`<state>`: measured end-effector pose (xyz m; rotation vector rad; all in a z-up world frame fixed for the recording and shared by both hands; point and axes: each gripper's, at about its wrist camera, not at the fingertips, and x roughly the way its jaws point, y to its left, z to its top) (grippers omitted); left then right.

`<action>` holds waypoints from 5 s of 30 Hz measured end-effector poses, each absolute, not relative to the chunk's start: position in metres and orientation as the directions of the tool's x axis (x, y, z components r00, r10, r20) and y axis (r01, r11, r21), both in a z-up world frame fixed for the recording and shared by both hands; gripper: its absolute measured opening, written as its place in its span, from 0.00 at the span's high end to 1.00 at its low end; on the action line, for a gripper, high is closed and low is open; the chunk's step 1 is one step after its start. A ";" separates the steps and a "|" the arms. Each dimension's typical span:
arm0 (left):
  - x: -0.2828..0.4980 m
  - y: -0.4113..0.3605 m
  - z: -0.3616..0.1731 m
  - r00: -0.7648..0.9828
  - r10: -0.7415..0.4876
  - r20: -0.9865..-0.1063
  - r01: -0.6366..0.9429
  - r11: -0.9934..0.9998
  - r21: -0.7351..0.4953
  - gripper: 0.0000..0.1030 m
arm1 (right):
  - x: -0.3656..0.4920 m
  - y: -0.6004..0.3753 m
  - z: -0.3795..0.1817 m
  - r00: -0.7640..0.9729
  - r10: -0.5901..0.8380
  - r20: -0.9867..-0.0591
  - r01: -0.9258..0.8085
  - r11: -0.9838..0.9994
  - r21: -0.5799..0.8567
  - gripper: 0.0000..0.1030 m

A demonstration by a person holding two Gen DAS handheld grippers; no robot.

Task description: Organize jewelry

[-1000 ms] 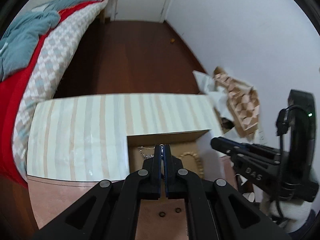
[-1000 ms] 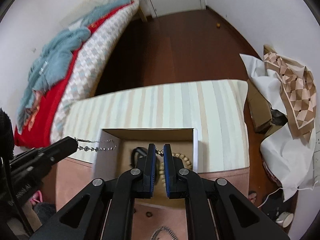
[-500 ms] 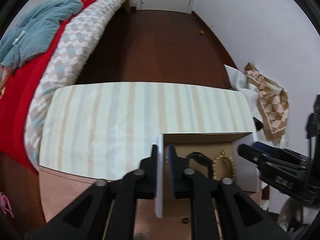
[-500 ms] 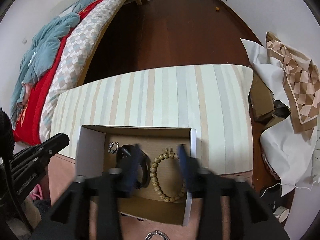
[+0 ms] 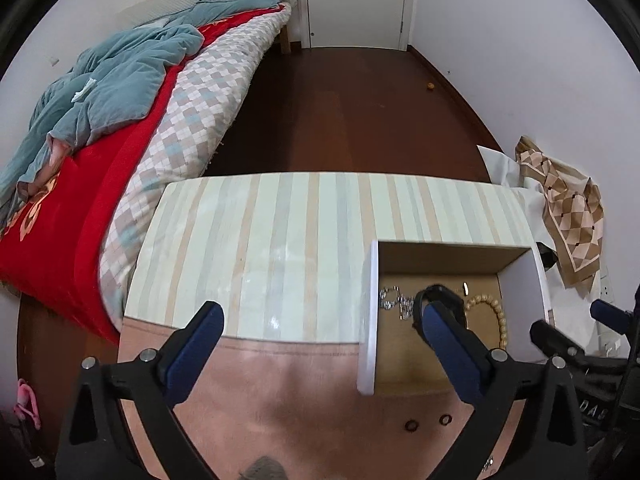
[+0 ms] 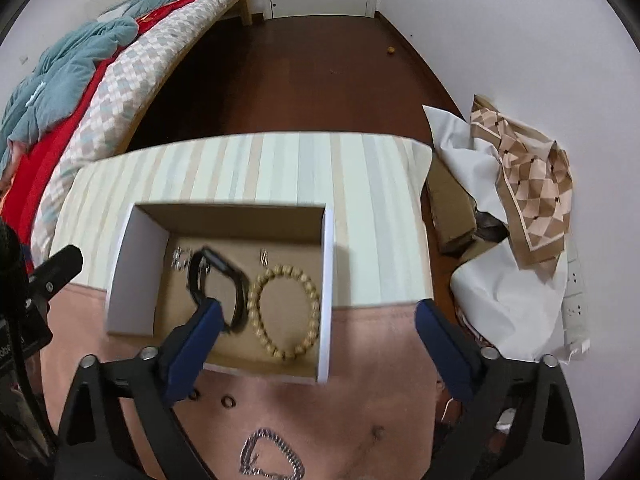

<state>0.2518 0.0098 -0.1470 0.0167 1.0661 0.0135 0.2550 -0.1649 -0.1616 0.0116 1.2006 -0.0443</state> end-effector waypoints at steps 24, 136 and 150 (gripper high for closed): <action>0.144 0.017 -0.061 0.620 0.055 -0.782 0.010 0.997 0.077 0.00 | 0.145 -0.151 -0.056 0.540 -0.069 -0.839 0.081 0.996 -0.030 0.02; 0.232 -0.015 -0.111 0.455 -0.207 -0.866 0.176 0.974 -0.141 0.90 | 0.215 -0.185 -0.074 0.530 0.260 -0.807 -0.023 0.956 0.293 1.00; 0.188 -0.016 -0.176 0.367 -0.156 -0.917 0.135 0.984 -0.113 0.90 | 0.187 -0.197 -0.232 0.372 0.154 -0.915 0.096 0.974 0.203 0.76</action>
